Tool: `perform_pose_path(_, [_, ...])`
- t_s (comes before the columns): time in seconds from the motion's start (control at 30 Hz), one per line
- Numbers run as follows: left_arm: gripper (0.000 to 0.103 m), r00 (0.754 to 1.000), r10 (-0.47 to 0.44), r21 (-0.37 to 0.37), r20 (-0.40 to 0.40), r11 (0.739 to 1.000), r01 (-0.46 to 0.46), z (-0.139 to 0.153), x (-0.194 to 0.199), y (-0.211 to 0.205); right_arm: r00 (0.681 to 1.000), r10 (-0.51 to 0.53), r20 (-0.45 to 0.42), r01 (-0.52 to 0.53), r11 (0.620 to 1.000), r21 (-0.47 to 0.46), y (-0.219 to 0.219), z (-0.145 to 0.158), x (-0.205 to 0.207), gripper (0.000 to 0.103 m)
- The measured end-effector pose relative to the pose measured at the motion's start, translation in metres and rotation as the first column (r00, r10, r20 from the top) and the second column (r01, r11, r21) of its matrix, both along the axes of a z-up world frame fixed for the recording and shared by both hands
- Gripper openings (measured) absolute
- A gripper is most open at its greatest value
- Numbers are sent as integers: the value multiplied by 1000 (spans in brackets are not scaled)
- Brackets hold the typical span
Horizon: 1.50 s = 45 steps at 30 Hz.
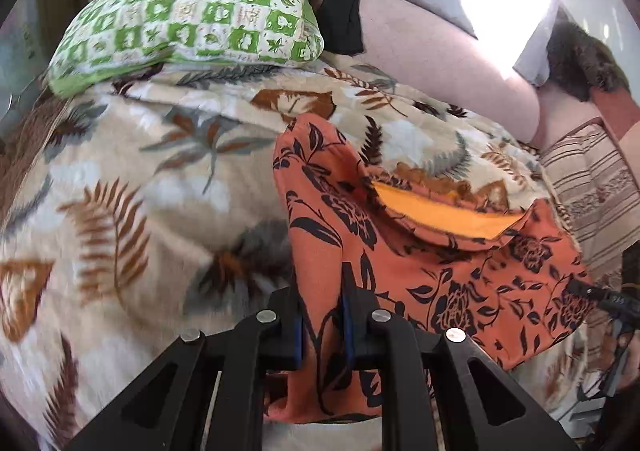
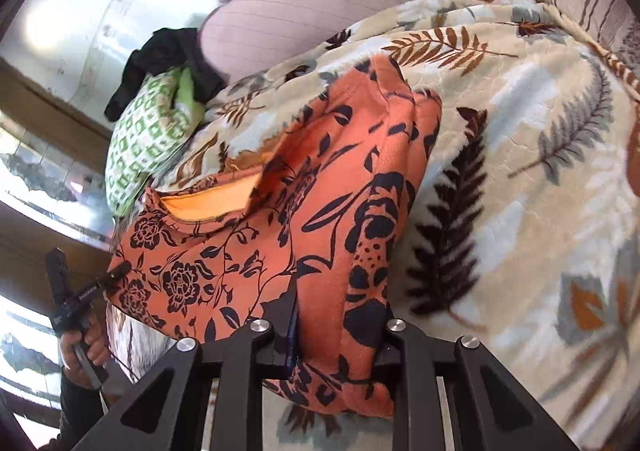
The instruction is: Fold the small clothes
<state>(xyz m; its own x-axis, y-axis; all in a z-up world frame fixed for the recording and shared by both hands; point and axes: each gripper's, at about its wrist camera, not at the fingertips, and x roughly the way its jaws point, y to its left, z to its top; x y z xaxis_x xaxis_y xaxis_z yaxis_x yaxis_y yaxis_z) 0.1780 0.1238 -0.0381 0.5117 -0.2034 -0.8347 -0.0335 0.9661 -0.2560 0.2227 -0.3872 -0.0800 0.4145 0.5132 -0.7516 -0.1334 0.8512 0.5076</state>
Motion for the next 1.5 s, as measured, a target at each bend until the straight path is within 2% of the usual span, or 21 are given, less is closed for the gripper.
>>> perform_pose_path(0.13, [12, 998, 8, -21, -56, 1000, -9, -28, -65, 4, 999, -9, -54, 10, 1000, 26, -15, -23, -63, 24])
perform_pose_path(0.27, [14, 989, -1, 52, -151, 999, 9, -82, -79, 1, 991, -37, -125, 38, 999, 1, -19, -71, -104, 30])
perform_pose_path(0.3, [21, 988, 3, 87, -152, 996, 10, -90, -76, 1, 989, -50, -139, 48, 999, -17, -21, -81, -105, 34])
perform_pose_path(0.33, [29, 989, 13, 89, -149, 996, 1, -90, -74, 3, 986, -67, -156, 61, 997, -45, -23, -90, -105, 56])
perform_pose_path(0.37, [30, 988, 34, 70, -152, 997, -24, -85, -72, 7, 984, -80, -160, 76, 997, -31, -27, -91, -105, 65])
perform_pose_path(0.4, [32, 989, 47, 46, -143, 998, -40, -77, -70, 10, 984, -98, -151, 98, 995, -8, -31, -87, -105, 65])
perform_pose_path(0.47, [43, 996, 41, 28, -78, 999, -39, -57, -63, 15, 980, -151, -127, 149, 989, -25, -40, -69, -104, 65])
perform_pose_path(0.5, [54, 998, 37, 48, -44, 998, -35, -49, -59, 15, 982, -163, -90, 159, 986, -50, -44, -59, -101, 66])
perform_pose_path(0.53, [58, 1000, 27, 90, -3, 996, -27, -41, -52, 14, 985, -166, -53, 162, 983, -82, -46, -50, -97, 67])
perform_pose_path(0.6, [58, 999, -15, 159, 29, 987, 10, -37, -36, 9, 990, -143, 6, 143, 981, -135, -46, -34, -85, 67])
perform_pose_path(0.7, [58, 996, -84, 193, 10, 978, 80, -47, -7, 4, 993, -84, 87, 102, 968, -230, -39, -23, -54, 67])
perform_pose_path(0.83, [58, 991, -131, 218, 13, 968, 125, -62, 20, -1, 993, 8, 116, 34, 936, -351, -21, -26, -11, 67])
perform_pose_path(0.93, [58, 991, -131, 190, -1, 973, 129, -71, 33, 3, 993, 31, 115, 14, 930, -368, -16, -34, 8, 67])
perform_pose_path(1.0, [58, 993, -121, 195, -8, 974, 120, -77, 40, 2, 992, 33, 118, 14, 924, -383, -13, -39, 20, 66])
perform_pose_path(1.03, [53, 993, -113, 203, -14, 973, 114, -79, 45, 3, 992, 29, 121, 18, 928, -371, -14, -40, 19, 56])
perform_pose_path(1.07, [45, 994, -107, 199, -17, 974, 108, -82, 49, 3, 994, 26, 106, 15, 929, -369, -13, -42, 24, 29])
perform_pose_path(1.1, [22, 994, -102, 168, -33, 980, 106, -85, 56, 5, 995, 11, 100, 28, 924, -382, -13, -43, 26, 24])
perform_pose_path(1.2, [11, 997, -59, 134, -42, 989, 64, -86, 70, 11, 990, -53, 128, 93, 938, -335, -20, -35, 29, 15])
perform_pose_path(1.3, [11, 998, -32, 129, -56, 991, 39, -89, 79, 12, 982, -135, 131, 169, 939, -301, -36, -30, 29, 11])
perform_pose_path(1.4, [13, 999, -21, 147, -49, 989, 28, -90, 78, 10, 988, -153, 24, 152, 934, -323, -40, -57, 38, 11])
perform_pose_path(1.5, [24, 999, -26, 171, -40, 985, 32, -82, 71, 10, 983, -170, 72, 184, 935, -304, -37, -47, 27, 13])
